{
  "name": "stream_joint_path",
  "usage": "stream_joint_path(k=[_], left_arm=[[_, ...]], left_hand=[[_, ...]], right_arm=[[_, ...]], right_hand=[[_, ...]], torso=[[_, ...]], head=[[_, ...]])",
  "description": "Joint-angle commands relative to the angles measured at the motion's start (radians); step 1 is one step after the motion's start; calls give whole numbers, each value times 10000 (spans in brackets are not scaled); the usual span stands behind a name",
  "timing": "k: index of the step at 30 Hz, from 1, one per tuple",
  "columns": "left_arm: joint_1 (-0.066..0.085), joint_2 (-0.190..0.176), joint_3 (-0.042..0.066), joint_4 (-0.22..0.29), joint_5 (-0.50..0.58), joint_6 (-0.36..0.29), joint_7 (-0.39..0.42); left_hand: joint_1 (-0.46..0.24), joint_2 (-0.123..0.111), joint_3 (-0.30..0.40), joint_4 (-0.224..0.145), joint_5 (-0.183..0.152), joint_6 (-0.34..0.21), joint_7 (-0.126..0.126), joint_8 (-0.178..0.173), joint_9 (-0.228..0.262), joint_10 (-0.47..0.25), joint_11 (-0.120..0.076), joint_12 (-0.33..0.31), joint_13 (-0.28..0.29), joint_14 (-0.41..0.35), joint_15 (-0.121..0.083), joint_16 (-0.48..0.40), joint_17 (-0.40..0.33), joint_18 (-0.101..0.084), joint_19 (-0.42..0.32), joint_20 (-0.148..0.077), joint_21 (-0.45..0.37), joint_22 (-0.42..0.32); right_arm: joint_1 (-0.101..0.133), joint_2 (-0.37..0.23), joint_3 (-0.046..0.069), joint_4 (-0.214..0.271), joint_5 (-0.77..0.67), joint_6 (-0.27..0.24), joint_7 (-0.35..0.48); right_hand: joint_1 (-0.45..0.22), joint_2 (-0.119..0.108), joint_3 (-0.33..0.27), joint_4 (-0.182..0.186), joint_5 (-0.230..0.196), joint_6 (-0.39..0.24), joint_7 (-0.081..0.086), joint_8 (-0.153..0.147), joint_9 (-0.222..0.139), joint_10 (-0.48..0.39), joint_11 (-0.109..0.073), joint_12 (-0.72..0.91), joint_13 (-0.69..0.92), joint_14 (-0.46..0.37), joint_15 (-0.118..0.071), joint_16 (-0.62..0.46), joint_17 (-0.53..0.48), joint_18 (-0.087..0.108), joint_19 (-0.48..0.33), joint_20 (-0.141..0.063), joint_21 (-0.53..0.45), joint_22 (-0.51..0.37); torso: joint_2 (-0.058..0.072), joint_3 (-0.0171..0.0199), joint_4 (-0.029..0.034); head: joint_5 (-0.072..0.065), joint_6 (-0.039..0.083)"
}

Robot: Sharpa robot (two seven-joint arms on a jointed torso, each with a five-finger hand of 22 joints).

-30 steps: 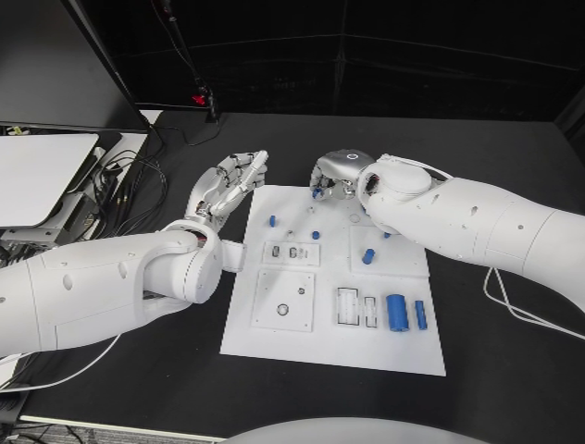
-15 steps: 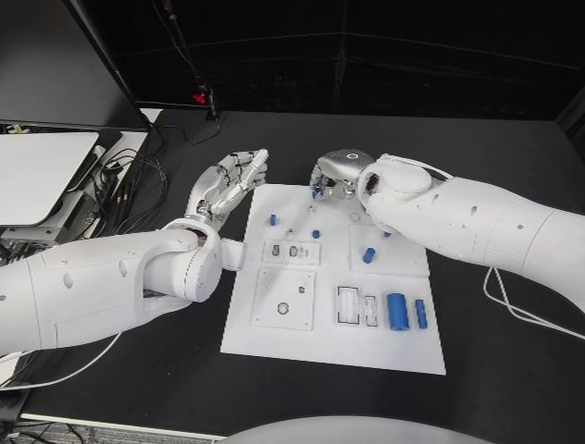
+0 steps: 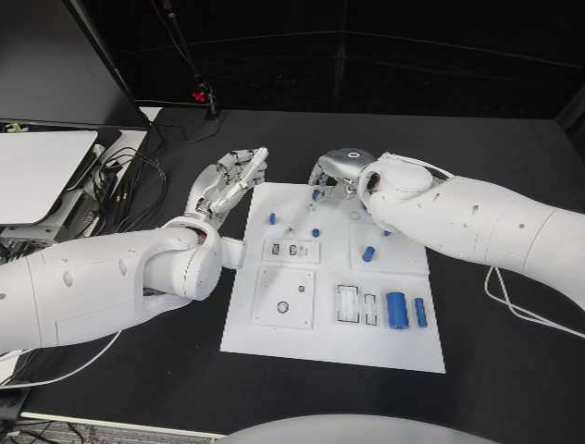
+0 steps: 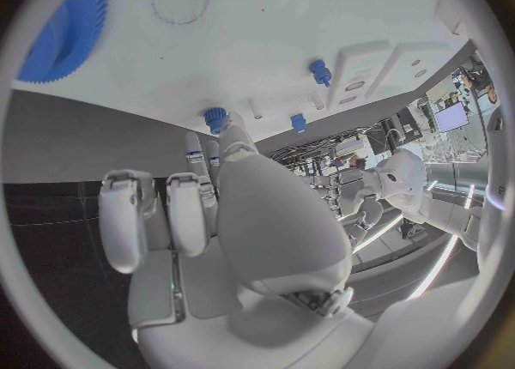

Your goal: Assemble the parts on the task board

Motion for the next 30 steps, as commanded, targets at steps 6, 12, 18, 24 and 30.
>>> stream_joint_path(k=[6, 12, 18, 24, 30], left_arm=[[21, 32, 9, -64, -74, 93, 2532], [19, 71, 9, -190, -74, 110, 2531], [16, 133, 9, -335, -73, 137, 2530], [3, 254, 9, -492, -73, 179, 2529], [-30, 272, 9, -540, -74, 225, 2540]], left_hand=[[-8, 97, 11, -12, 72, 57, 1603, 7, -10, 65, 15, 66, 1, -5, 49, 57, 5, 194, 9, 63, 49, 8], [-3, 108, 10, -12, 79, 57, 1603, 7, -10, 65, 15, 67, 1, -4, 49, 58, 5, 195, 7, 64, 50, 8], [5, 115, 9, -14, 86, 57, 1603, 6, -10, 65, 14, 67, 1, -5, 49, 59, 5, 196, 7, 65, 53, 9], [19, 128, 8, -16, 98, 57, 1603, 6, -11, 66, 14, 69, 1, -5, 50, 60, 5, 197, 29, 67, 74, 25], [64, 162, 5, -22, 129, 53, 1603, 3, -11, 68, 15, 73, 1, -5, 51, 64, 5, 199, 22, 72, 78, 23]], right_arm=[[-5, -398, 8, 458, 1026, -1888, 502], [9, -1490, 11, 1603, 3638, -3341, 1736], [172, -2743, 12, 2906, 5672, -3797, 2578], [335, -3838, 9, 3843, 6343, -3539, 2722], [368, -4345, -3, 4177, 6759, -2764, 2617]], right_hand=[[-457, -6, -127, 20, 24, -168, 254, -49, 21, 76, -88, 153, 49, 293, 7, -115, -384, 218, 224, 37, -160, 1110], [-950, -65, -272, 1, 32, -178, 546, 3, 59, 417, -266, 371, 86, 96, -187, -374, -1280, 401, -213, -129, -550, 320], [-1491, -174, -369, -47, 71, -259, 715, -10, 70, 669, -321, 712, 190, -383, -241, -1122, -3256, 664, -982, -219, -1276, -886], [-1618, -149, -393, -31, 82, -505, 436, -47, 67, 1490, -665, 1677, 698, -612, -530, -1671, -4219, 791, -1339, -454, -1746, -1482], [-1798, -166, -647, -78, 168, -1187, 266, 52, 86, 606, -977, 4964, 3261, -1703, -665, -3158, -6586, 1196, -2976, -662, -3626, -3742]], torso=[[-5, 0, -6], [-29, -22, -55], [-39, -30, -140], [-38, -36, -208], [-17, -20, -287]], head=[[-92, 141], [-229, 327], [-389, 515], [-612, 738], [-808, 913]])
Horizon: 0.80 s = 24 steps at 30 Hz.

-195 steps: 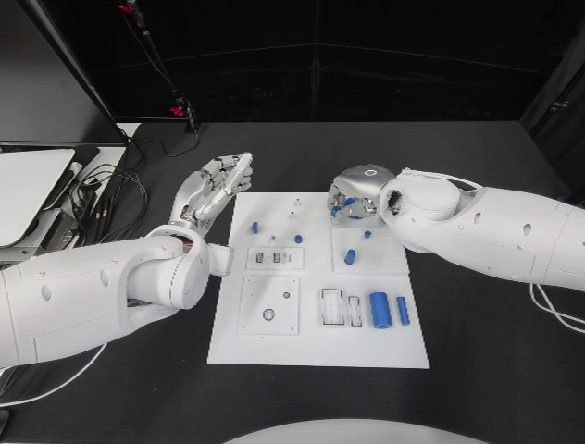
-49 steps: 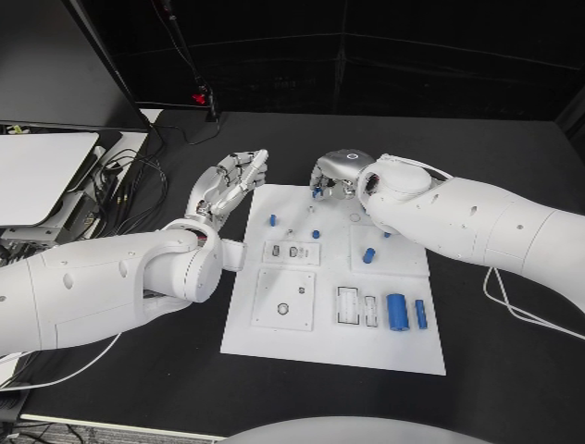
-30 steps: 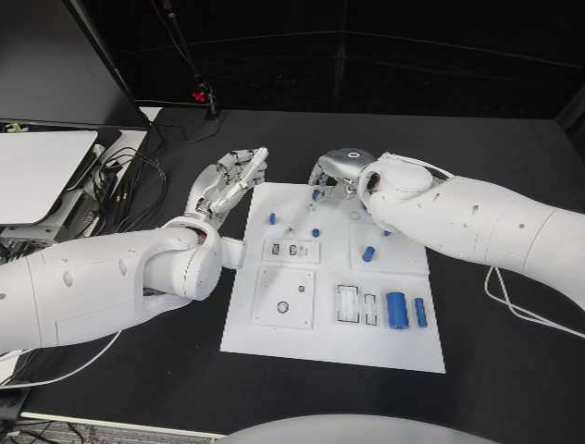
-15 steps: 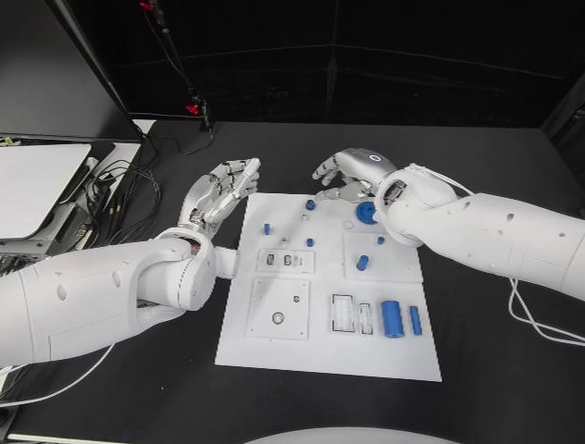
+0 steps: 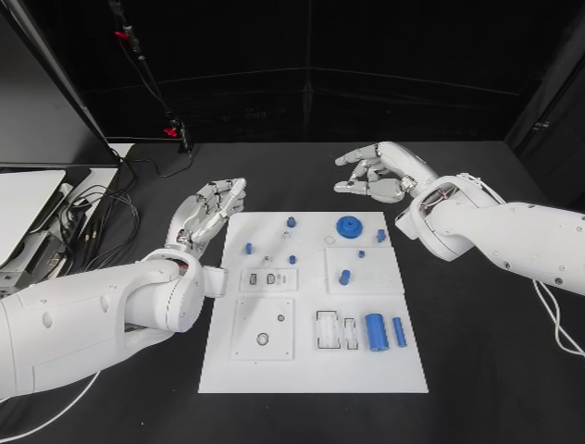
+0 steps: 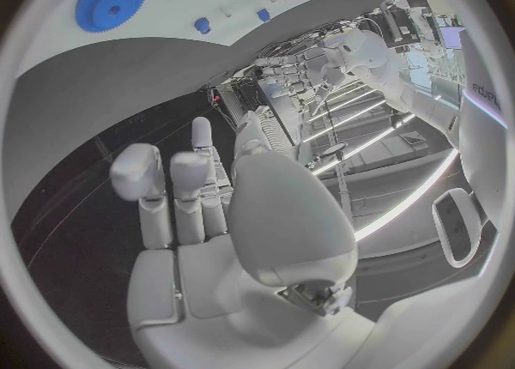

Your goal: Assemble the parts on the task board

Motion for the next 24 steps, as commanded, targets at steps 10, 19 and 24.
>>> stream_joint_path(k=[10, 19, 24], left_arm=[[-37, 15, 9, -23, -73, 226, 2507], [-55, -18, 9, -4, -73, 253, 2494], [-57, -20, 9, 7, -73, 262, 2489]], left_hand=[[82, 170, -28, -21, 153, 51, 1603, 0, -11, 68, 14, 43, 0, -8, 52, 73, 4, 207, 5, 80, 56, 10], [110, 198, -56, -20, 230, 49, 1603, -2, -11, 81, 13, 54, 2, -6, 50, 79, 4, 210, 2, 81, 69, 14], [123, 215, -71, -19, 272, 50, 1603, -1, -11, 85, 12, 59, 2, -5, 50, 83, 5, 211, -3, 82, 72, 14]], right_arm=[[-19, -327, -14, 3, 1429, 1697, 300], [-156, -236, -19, -354, 1059, 1625, 276], [-234, -164, -20, -491, -37, 1630, -371]], right_hand=[[-1270, 398, -1013, 36, 1012, -1691, -400, 1503, 202, 3849, -80, 11468, 12737, 2490, 207, 3436, 10351, -133, -727, 44, 549, 1406], [-1096, 475, -1175, 50, 1400, -2024, 374, 3140, 590, 4182, 409, 11505, 12936, 2545, 603, 3439, 10437, -1169, 3568, 464, 3529, 5743], [-1045, 241, -1127, 27, 1557, -2243, 469, 3879, 804, 4182, 543, 11505, 12936, 2545, 738, 3439, 10437, -1169, 3568, 677, 3529, 5743]], torso=[[31, 11, -68], [22, 11, -32], [20, 17, -11]], head=[[-396, 130], [-615, 145], [-596, 144]])
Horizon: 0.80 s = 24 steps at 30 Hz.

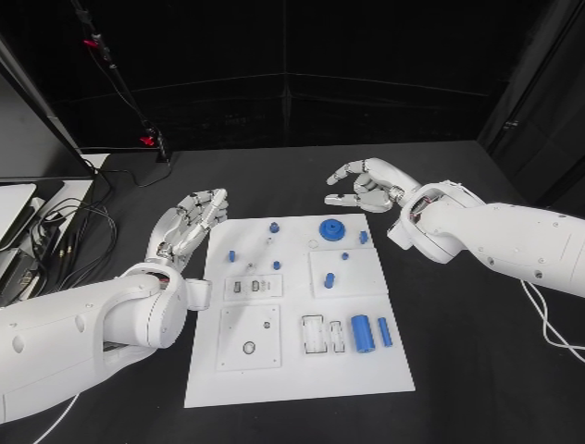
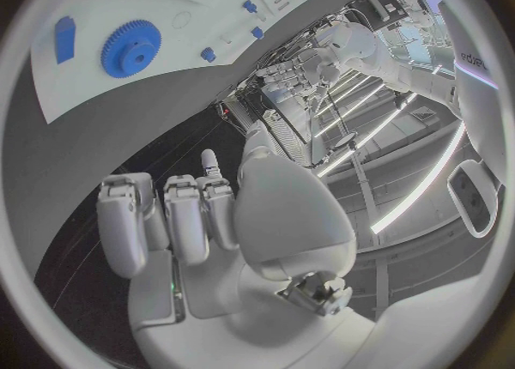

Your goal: Assemble the parts on the task board

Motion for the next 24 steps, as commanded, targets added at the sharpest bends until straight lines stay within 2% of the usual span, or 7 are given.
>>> stream_joint_path(k=[1, 2, 4, 7, 12, 17, 24], left_arm=[[11, -6, 9, 28, -73, 135, 2486], [11, -9, 9, 31, -73, 135, 2485], [11, -21, 9, 36, -73, 136, 2482], [11, -30, 9, 36, -73, 133, 2478], [11, -40, 9, 38, -73, 130, 2475], [11, -54, 9, 42, -73, 130, 2470], [11, -66, 9, 46, -73, 131, 2465]], left_hand=[[20, 112, -73, -19, 46, 50, 1603, -1, -11, 86, 12, 60, 2, -5, 50, 43, 5, 74, -3, 82, 35, 15], [20, 112, -73, -19, 46, 50, 1603, -1, -11, 86, 12, 60, 2, -5, 50, 43, 5, 74, -3, 82, 35, 15], [20, 112, -73, -19, 46, 50, 1603, -1, -11, 86, 12, 60, 2, -5, 50, 43, 5, 74, -3, 82, 35, 15], [26, 121, -80, -18, 67, 49, 1603, -1, -11, 87, 12, 62, 2, -5, 50, 44, 4, 75, -5, 82, 37, 16], [26, 121, -80, -18, 67, 49, 1603, -1, -11, 87, 12, 62, 2, -5, 50, 44, 4, 75, -5, 82, 37, 16], [26, 121, -80, -18, 67, 49, 1603, -1, -11, 87, 12, 62, 2, -5, 50, 44, 4, 75, -5, 82, 37, 16], [30, 126, -87, -18, 84, 49, 1603, -2, -11, 87, 12, 63, 2, -5, 50, 45, 4, 75, -6, 83, 39, 16]], right_arm=[[-50, 61, 5, -77, -1314, 181, -734], [-66, 81, 5, -103, -1535, 200, -907], [-104, 155, 4, -194, -2081, 265, -1378], [-149, 247, 5, -304, -2536, 330, -1844], [-210, 408, 5, -495, -3196, 627, -2522], [-313, 556, 6, -669, -3758, 954, -3068], [-430, 696, 8, -802, -4215, 983, -3438]], right_hand=[[29, -319, 101, 24, 158, -145, 62, 308, 90, 1041, 110, 25, 2627, 1057, 104, 24, 2627, -65, 1059, 107, 29, 2627], [2, -473, 211, 47, 353, -195, 71, 411, 122, 1041, 121, 25, 2627, 1057, 118, 24, 2627, -65, 1059, 119, 29, 2627], [-137, -965, 645, 98, 1003, -361, 118, 704, 213, 1041, 205, 25, 2627, 1057, 180, 24, 2627, -65, 1059, 176, 29, 2627], [-175, -1371, 1170, 81, 1702, -517, 166, 1018, 301, 1041, 272, 25, 2627, 1057, 249, 24, 2627, -65, 1059, 240, 29, 2627], [-288, -1937, 1948, 91, 1924, -662, 192, 1434, 404, 1041, 347, 25, 2627, 1057, 301, 24, 2627, -65, 1059, 304, 29, 2627], [-195, -2049, 2297, 80, 1949, -601, 248, 1683, 469, 1041, 393, 25, 2627, 1057, 305, 24, 2627, -65, 1059, 317, 29, 2627], [-95, -2084, 2522, 77, 1754, -611, 305, 1780, 472, 1041, 447, 25, 2627, 1057, 308, 24, 2627, -65, 1059, 319, 29, 2627]], torso=[[-7, 8, 18], [-9, 7, 21], [-5, 4, 16], [-2, 8, 18], [-3, 5, 19], [-6, 8, 11], [-5, 8, 2]], head=[[17, -7], [18, -7], [27, -4], [52, -18], [102, -33], [136, -42], [152, -61]])
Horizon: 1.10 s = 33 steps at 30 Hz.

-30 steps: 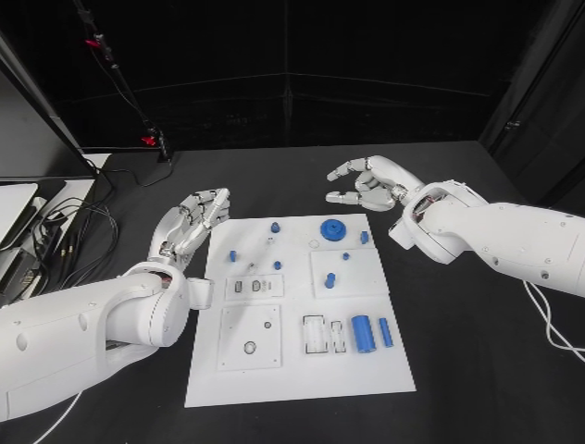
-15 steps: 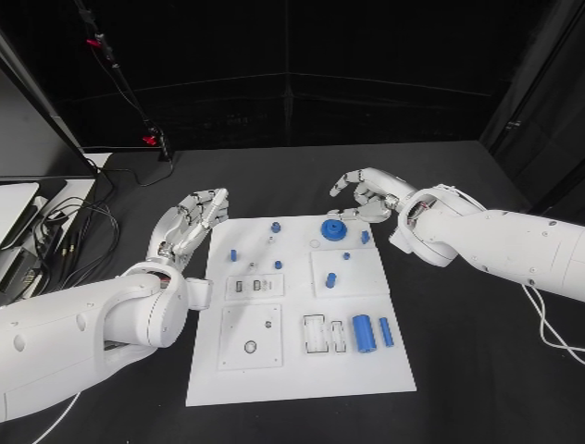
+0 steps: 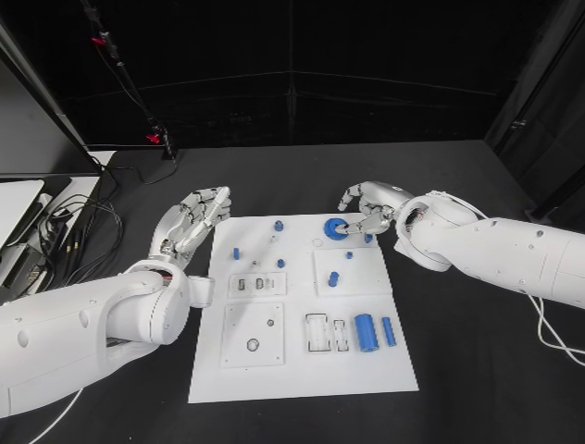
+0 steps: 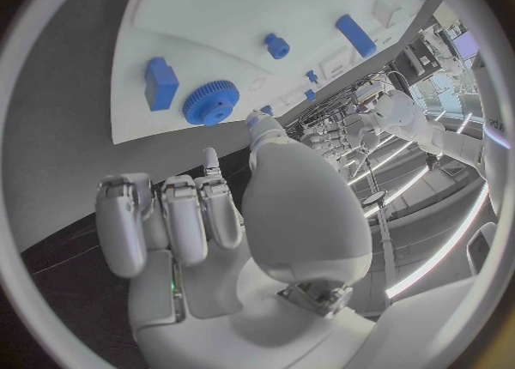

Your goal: Assemble the parts on the task board

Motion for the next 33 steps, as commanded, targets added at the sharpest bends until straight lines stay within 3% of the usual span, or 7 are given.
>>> stream_joint_path(k=[1, 23, 33], left_arm=[[14, -1, 9, 24, -72, 101, 2464], [14, -10, 9, 12, -72, 91, 2437], [15, -26, 9, 21, -72, 82, 2428]], left_hand=[[-7, 90, -63, 10, 82, 49, 1603, -2, -11, 88, 12, 64, 2, -6, 50, 46, 5, 76, -7, 83, 41, 9], [-4, 95, -69, 10, 93, 48, 1603, -2, -11, 88, 12, 65, 2, -6, 50, 47, 4, 76, -9, 83, 42, 8], [0, 100, -74, 10, 104, 47, 1603, -3, -11, 88, 12, 66, 2, -6, 50, 48, 4, 76, -12, 83, 43, 8]], right_arm=[[-4, 52, 7, -47, -700, 246, -573], [-44, 386, 9, -364, -799, 214, -581], [-46, 512, 9, -464, -799, 463, -678]], right_hand=[[100, -48, 92, -7, -109, -9, 366, 49, 7, 1059, 78, 25, 2629, 1041, 74, 24, 2629, -69, 1042, 87, 28, 2629], [230, 68, 349, -23, -336, 121, 342, 70, -54, 1059, 71, 25, 2629, 1041, 37, 24, 2629, -69, 1042, 65, 28, 2629], [191, 85, 422, -28, -376, 490, 266, -101, -200, 1059, -3, 25, 2629, 1041, -43, 24, 2629, -69, 1042, -7, 28, 2629]], torso=[[2, 0, -13], [-2, -3, -14], [1, 5, -9]], head=[[7, -10], [69, -57], [107, -83]])
